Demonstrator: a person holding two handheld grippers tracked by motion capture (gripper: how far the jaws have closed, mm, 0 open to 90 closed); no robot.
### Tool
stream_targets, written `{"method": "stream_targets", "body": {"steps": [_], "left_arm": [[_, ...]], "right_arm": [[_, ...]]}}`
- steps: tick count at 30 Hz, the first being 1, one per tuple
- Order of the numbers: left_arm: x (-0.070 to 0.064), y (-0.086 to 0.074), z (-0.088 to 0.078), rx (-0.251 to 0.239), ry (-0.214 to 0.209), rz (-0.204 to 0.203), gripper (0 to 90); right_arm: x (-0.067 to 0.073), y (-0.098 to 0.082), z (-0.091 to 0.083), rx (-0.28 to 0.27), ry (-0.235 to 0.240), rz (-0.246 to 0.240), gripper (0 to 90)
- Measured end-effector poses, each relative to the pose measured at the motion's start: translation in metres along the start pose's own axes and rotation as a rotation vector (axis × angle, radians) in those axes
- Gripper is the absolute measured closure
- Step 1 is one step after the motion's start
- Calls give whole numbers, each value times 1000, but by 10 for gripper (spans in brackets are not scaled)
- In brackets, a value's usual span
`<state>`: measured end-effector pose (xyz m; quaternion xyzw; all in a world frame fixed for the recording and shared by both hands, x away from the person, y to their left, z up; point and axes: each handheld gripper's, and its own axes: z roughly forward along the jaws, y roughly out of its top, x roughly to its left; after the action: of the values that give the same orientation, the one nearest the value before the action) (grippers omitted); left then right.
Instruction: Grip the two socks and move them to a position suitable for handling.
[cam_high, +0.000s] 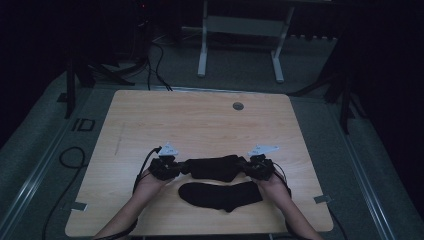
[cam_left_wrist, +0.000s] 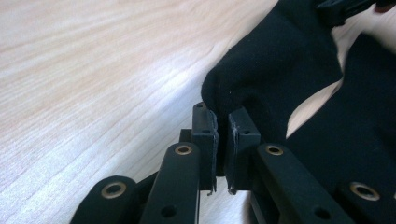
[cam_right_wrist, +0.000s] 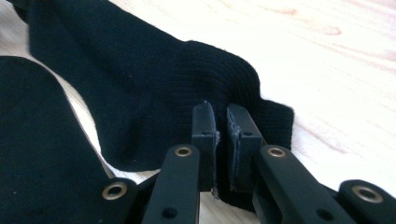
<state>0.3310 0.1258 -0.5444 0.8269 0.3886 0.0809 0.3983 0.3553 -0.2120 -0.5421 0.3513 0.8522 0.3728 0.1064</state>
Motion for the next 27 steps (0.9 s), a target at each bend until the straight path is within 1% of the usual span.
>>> {"method": "stream_targets", "body": {"steps": [1, 2, 3, 4, 5, 6, 7, 8, 9, 11, 12, 13, 14, 15, 16, 17, 18, 19, 21, 24, 27], "left_arm": [[2, -1, 3, 7, 19, 3, 837], [2, -1, 3, 7, 19, 3, 833], [4, -2, 5, 9, 15, -13, 833], [8, -3, 7, 10, 31, -25, 807], [10, -3, 7, 14, 38, -36, 766], [11, -4, 6, 8, 59, -43, 682], [11, -4, 3, -13, 92, -44, 601], [11, -5, 0, -30, 110, -42, 593], [10, -5, -3, -41, 115, -42, 587], [8, -4, -7, -57, 112, -32, 582], [6, -3, -9, -58, 109, -23, 590], [4, -3, -10, -59, 108, -14, 629], [3, -3, -10, -58, 95, -5, 672], [1, -3, -9, -54, 74, -1, 725], [-1, -4, -7, -46, 68, 8, 782], [-3, -5, -5, -40, 59, 14, 818], [-4, -5, -3, -28, 39, 18, 845], [-5, -6, 0, -15, 39, 21, 864], [-5, -8, 7, 14, 34, 27, 865], [-3, -10, 14, 40, 35, 26, 865], [1, -10, 17, 52, 46, 18, 865]], "right_arm": [[1, -1, 2, 10, 4, 2, 818], [1, -1, 2, 10, 4, 2, 818], [2, -3, 6, 22, 10, -5, 803], [4, -5, 11, 43, 20, -5, 703], [5, -6, 11, 49, 27, -3, 660], [5, -6, 11, 47, 27, -4, 628], [6, -6, 9, 45, 24, 3, 598], [5, -5, 7, 40, 17, 11, 569], [3, -5, 4, 28, 17, 20, 547], [0, -3, -5, -3, 28, 41, 528], [-2, -1, -10, -21, 17, 47, 550], [-3, 0, -15, -34, 8, 50, 607], [-5, 1, -18, -44, -10, 40, 695], [-5, 1, -21, -46, -44, 22, 807], [-6, 1, -22, -44, -78, 9, 866], [-7, 0, -22, -35, -92, 5, 897], [-9, -2, -20, -27, -95, 5, 897], [-10, -4, -18, -15, -95, 6, 898], [-12, -9, -13, 9, -93, 12, 898], [-14, -16, -6, 41, -91, 7, 898], [-17, -19, -6, 42, -86, 21, 897]]}}
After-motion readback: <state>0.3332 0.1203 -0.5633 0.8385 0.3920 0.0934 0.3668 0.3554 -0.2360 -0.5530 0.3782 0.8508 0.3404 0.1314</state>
